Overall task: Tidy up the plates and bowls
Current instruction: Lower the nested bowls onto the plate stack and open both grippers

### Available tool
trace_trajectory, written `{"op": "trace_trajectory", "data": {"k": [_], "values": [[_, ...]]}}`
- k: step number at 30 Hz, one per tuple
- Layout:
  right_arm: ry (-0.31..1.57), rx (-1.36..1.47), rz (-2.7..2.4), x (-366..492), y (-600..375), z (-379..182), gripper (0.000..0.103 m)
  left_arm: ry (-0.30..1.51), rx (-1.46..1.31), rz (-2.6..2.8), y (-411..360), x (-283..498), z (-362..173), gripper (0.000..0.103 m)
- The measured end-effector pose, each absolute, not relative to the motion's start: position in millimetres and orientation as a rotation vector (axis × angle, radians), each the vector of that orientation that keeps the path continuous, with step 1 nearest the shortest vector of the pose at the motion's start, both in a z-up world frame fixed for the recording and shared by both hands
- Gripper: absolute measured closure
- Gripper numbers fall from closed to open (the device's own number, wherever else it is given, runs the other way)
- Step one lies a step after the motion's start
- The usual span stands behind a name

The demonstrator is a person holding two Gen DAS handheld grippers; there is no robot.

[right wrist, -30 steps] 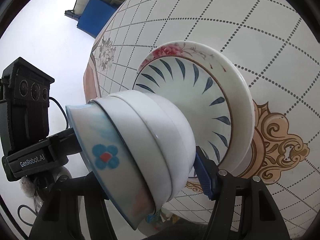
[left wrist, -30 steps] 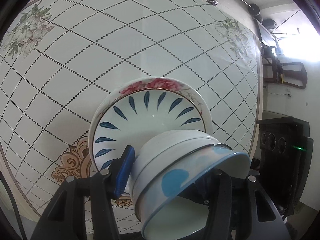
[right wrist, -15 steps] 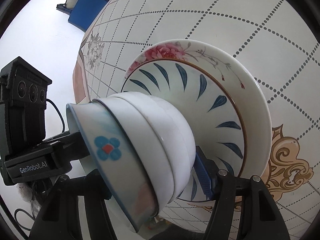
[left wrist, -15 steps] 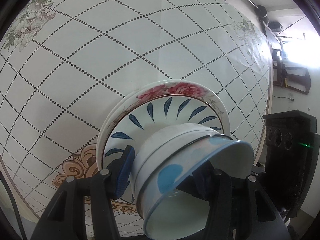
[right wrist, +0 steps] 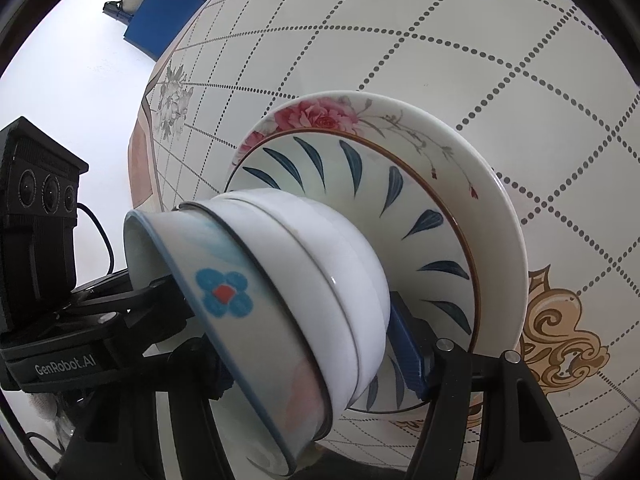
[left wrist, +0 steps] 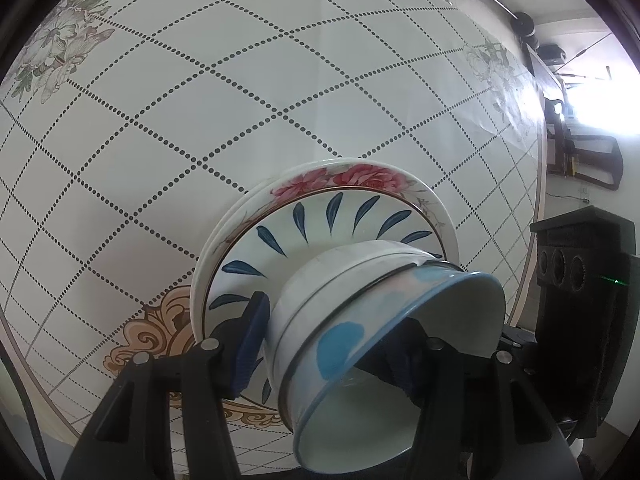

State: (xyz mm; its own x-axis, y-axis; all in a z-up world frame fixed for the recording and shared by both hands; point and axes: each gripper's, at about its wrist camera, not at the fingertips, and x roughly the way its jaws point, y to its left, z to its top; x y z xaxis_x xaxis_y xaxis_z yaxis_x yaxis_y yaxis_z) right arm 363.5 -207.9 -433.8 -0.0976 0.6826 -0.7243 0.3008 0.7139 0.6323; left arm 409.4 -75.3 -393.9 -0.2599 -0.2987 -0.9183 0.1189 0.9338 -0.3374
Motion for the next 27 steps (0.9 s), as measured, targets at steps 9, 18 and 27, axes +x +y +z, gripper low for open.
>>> {"op": "trace_trajectory", "data": {"k": [9, 18, 27], "values": [[1.666, 0.737, 0.366, 361, -210, -412, 0.036, 1.659, -0.063, -0.3, -64, 403, -350, 0.052], [1.513, 0.389, 0.247, 338, -208, -334, 0.034, 1.44, 0.083, -0.194, -54, 361, -283, 0.05], [1.373, 0.268, 0.141, 284, -209, -266, 0.008, 1.315, 0.117, -0.157, -42, 303, -237, 0.049]]}}
